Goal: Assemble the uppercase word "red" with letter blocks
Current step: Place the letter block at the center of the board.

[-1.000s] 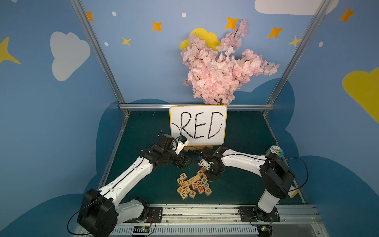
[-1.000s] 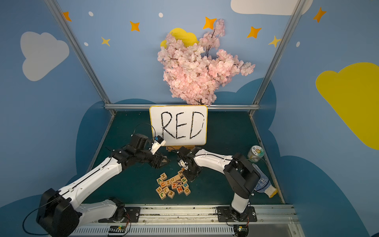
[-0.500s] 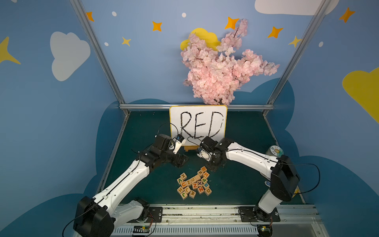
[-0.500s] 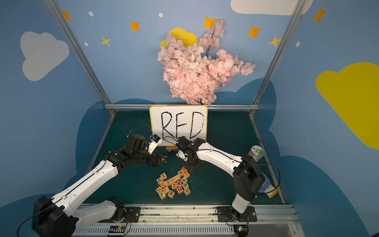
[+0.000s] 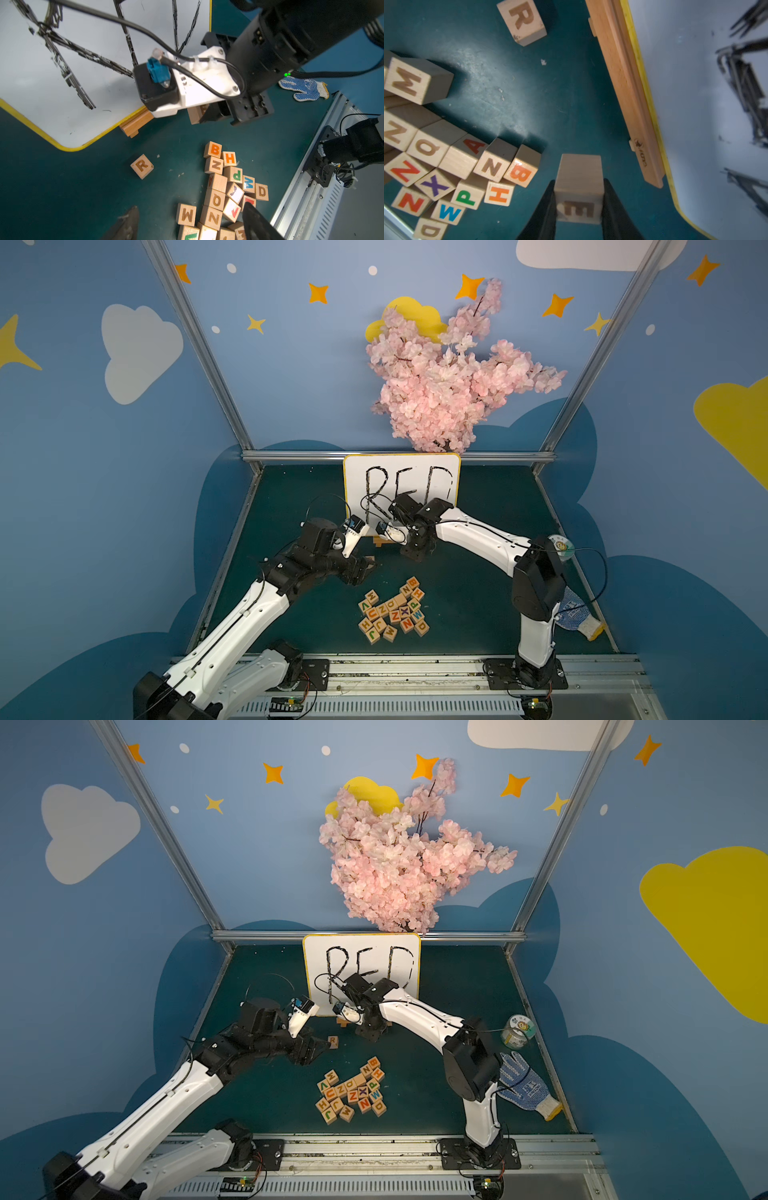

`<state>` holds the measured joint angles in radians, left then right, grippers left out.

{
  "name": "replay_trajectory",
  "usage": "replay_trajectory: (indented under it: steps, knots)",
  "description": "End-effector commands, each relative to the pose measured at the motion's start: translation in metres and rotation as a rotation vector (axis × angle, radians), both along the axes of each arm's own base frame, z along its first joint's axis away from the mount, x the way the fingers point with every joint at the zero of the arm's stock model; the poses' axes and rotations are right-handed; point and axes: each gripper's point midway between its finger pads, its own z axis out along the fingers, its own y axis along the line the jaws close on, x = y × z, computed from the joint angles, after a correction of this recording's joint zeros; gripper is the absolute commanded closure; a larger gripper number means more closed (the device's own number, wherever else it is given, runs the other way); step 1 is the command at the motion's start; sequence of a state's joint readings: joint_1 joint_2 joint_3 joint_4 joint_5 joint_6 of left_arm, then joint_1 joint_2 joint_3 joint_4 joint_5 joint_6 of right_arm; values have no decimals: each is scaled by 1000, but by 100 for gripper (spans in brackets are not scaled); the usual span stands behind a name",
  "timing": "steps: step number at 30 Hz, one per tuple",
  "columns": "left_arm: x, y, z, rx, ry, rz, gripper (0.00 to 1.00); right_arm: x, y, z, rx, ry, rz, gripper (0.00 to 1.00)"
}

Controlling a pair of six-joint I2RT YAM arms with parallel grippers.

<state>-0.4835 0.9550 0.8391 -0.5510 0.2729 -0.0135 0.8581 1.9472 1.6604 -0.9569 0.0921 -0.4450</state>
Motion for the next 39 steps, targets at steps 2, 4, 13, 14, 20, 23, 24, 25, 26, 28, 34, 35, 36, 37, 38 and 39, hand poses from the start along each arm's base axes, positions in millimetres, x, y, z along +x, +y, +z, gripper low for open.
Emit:
replay_trajectory:
  steps: [2, 4, 13, 14, 20, 23, 24, 25, 26, 28, 34, 35, 36, 37, 38, 39]
  knots:
    - [-22, 17, -10, 17, 59, 52, 22, 4, 10, 2, -1, 5, 95, 79]
    - [-28, 22, -9, 13, 59, 67, 22, 4, 12, 0, -7, 11, 117, 79]
    - [-27, 27, -11, 11, 42, 93, 22, -4, 23, -8, -21, 9, 224, 78]
    - [-27, 26, -11, 7, 46, 89, 22, -5, 23, -9, -24, 12, 233, 78]
    - [-27, 16, -8, -34, 63, 55, 22, -6, 25, -17, -47, 21, 261, 75]
    - [-26, 17, -14, -25, 64, 56, 21, -1, 26, -24, -81, -6, 268, 76]
    - [-26, 17, -13, -24, 64, 54, 21, -2, 28, -26, -80, -4, 271, 76]
    - [-27, 17, -14, -25, 65, 52, 21, -3, 29, -28, -78, 1, 274, 76]
    - [-27, 17, -14, -26, 66, 52, 21, -4, 30, -29, -78, 3, 278, 76]
    - [-27, 18, -13, -30, 62, 52, 21, -4, 30, -32, -82, 6, 281, 76]
    - [-27, 20, -12, -35, 57, 60, 21, -3, 33, -40, -90, 12, 301, 75]
    - [-26, 20, -11, -37, 57, 61, 21, -1, 34, -40, -92, 9, 304, 75]
    - [-26, 20, -12, -39, 58, 60, 21, -1, 34, -42, -94, 12, 307, 75]
    - [-26, 19, -11, -40, 58, 61, 21, 1, 34, -43, -95, 10, 308, 75]
    - [-26, 19, -11, -41, 58, 62, 21, 1, 35, -44, -94, 12, 308, 75]
    - [-26, 19, -12, -40, 61, 60, 21, 2, 35, -44, -94, 15, 308, 75]
